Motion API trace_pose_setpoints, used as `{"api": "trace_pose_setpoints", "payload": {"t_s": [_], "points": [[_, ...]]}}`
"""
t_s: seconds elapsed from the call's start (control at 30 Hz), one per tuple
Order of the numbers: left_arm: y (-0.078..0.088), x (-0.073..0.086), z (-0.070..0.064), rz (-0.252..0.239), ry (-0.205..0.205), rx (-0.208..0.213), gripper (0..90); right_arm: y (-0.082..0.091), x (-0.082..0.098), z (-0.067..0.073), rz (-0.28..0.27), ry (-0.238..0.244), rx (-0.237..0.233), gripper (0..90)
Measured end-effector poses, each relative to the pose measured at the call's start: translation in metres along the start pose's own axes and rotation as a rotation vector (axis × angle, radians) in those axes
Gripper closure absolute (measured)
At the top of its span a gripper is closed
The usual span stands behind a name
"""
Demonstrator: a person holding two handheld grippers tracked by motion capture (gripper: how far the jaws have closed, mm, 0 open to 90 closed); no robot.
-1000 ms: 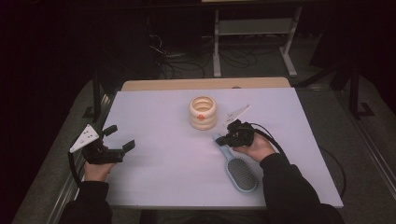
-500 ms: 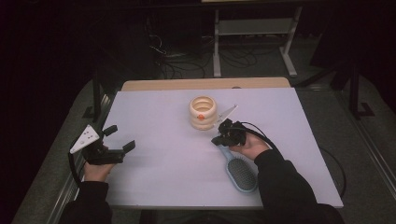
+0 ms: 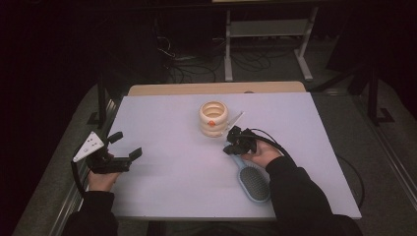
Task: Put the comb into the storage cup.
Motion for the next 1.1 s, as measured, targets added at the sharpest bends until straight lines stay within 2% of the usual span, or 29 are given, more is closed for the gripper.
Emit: {"api": "trace_pose_setpoints", "payload": {"t_s": [0.1,0.43,0.57,1.1], "points": [[0.0,0.0,0.0,0.005,-0.002,-0.001,0.0,0.0,0.0,-0.003,-0.005,-0.023,-0.003,88.9],[-0.001,0.0,0.0,0.003,-0.004,0.001,0.0,-0.006,0.008,-0.011,0.043,-0.064,0.024,88.9],[-0.001,0.0,0.0,0.004,-0.003,0.002,0.0,-0.006,0.013,-0.013,0.051,-0.063,0.043,88.9],[-0.002,0.001,0.0,0.01,-0.006,0.004,0.0,0.007,0.033,-0.027,0.066,-0.121,0.088,88.9]]}}
Point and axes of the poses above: each handheld gripper's, and its own axes: y roughly backward along the jaws, x roughly out of its underside, z roughly to its left, the point moved 5 cm from there along -y, roughly forward along the jaws, and after that the axes turned 12 degrees about y, right-handed, at the moved point
